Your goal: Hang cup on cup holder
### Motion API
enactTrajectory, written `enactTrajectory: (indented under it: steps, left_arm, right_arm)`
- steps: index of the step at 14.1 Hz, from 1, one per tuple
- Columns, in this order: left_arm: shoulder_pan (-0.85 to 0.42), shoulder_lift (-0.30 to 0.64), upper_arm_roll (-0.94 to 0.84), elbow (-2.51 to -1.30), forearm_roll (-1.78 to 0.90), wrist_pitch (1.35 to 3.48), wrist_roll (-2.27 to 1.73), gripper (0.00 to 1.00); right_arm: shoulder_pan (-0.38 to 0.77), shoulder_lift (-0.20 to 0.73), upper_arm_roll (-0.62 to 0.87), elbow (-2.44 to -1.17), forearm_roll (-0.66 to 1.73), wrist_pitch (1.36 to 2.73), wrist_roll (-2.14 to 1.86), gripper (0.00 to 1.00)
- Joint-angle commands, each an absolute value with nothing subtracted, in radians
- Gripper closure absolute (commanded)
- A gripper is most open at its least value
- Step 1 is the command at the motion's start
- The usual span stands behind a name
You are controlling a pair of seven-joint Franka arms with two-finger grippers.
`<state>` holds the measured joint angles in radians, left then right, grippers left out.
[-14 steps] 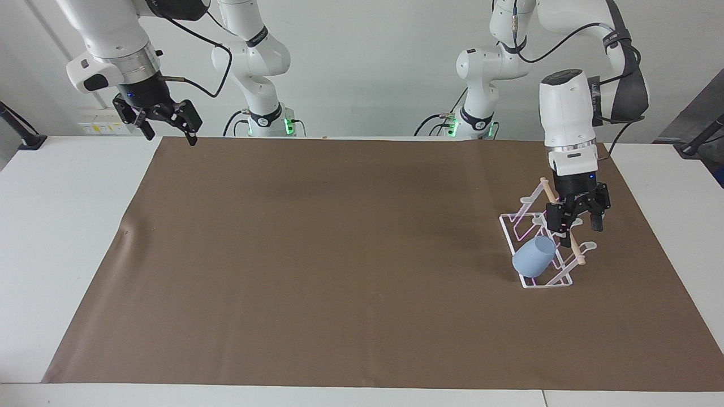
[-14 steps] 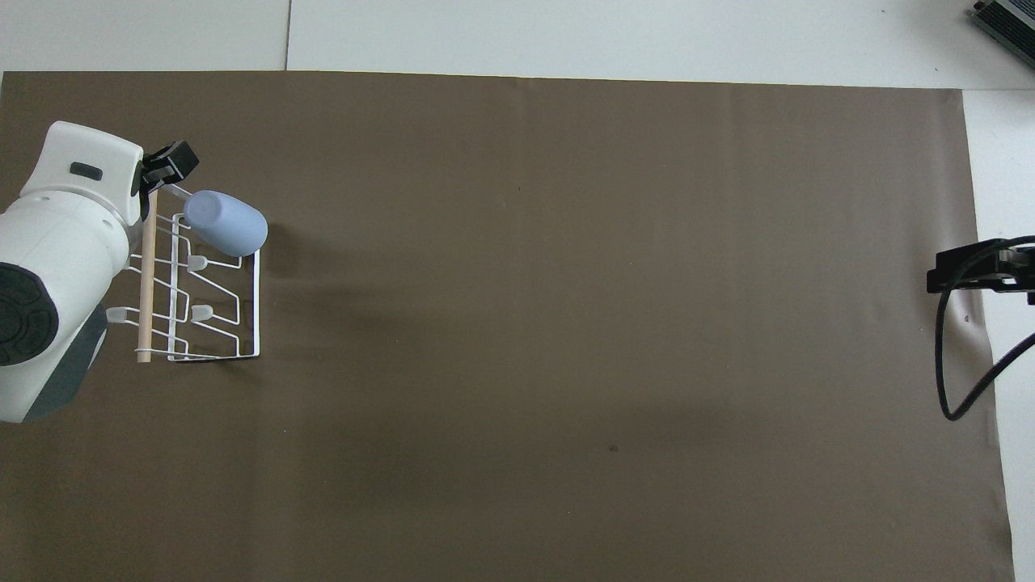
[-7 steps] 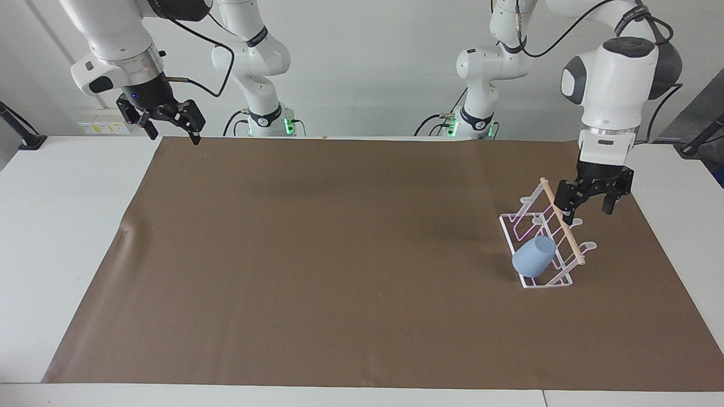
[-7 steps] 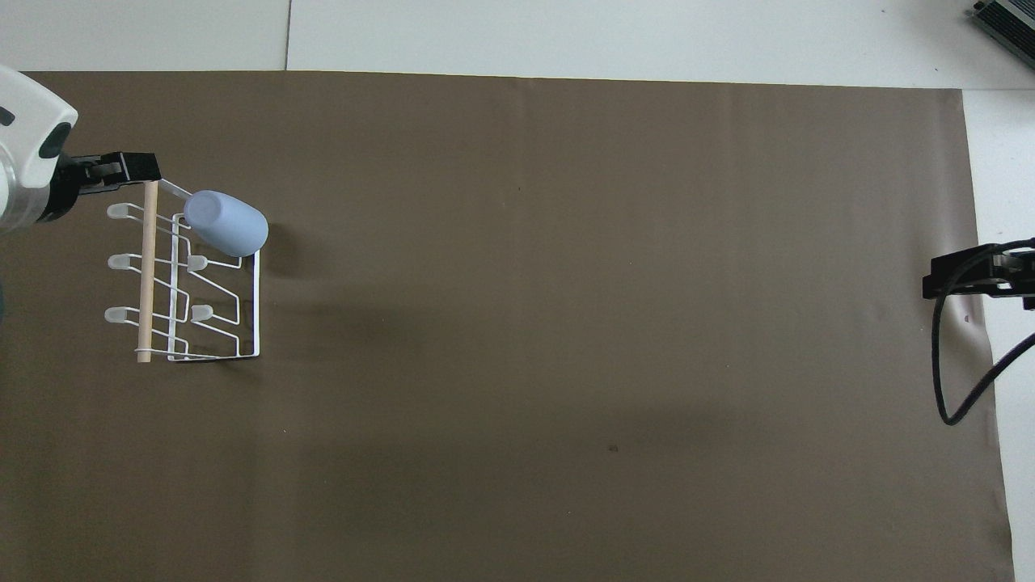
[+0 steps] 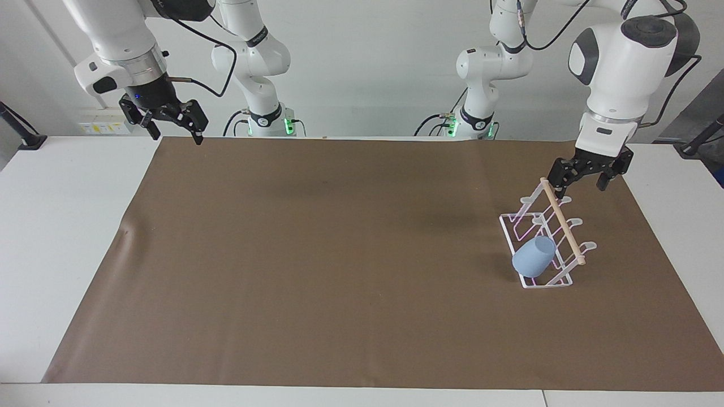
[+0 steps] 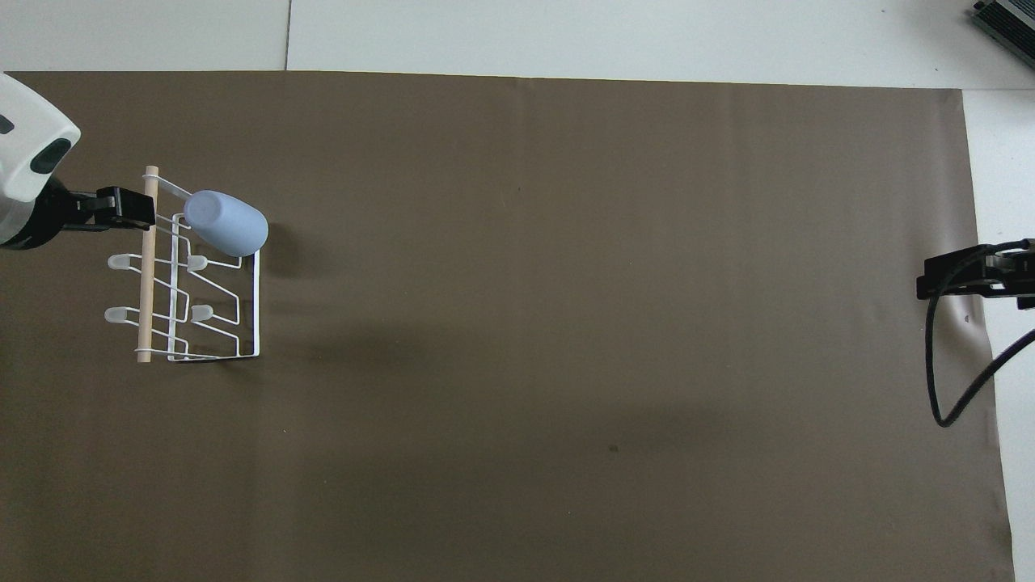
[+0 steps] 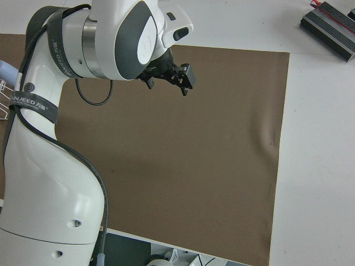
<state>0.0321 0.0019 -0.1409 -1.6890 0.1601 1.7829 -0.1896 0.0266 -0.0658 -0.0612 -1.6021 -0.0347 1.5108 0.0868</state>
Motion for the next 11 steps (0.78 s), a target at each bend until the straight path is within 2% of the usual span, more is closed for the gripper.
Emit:
enactTrajectory:
  steps: [1,7,11]
  left_arm:
    - [0.029,0.006,-0.152,-1.638,0.097,1.686,-0.152,0.00]
    - [0.029,-0.080,-0.152,-1.669,-0.006,1.671,-0.085,0.00]
    - [0.029,-0.112,-0.143,-1.698,-0.008,1.559,-0.066,0.00]
  right_arm:
    - [0.023,-0.080,-0.058,-1.620,-0.044,1.508,0.074,0.00]
    - [0.021,-0.080,-0.058,-1.620,-0.044,1.512,0.074,0.00]
    - [0.018,-0.080,-0.058,-1.620,-0.044,1.514,0.074,0.00]
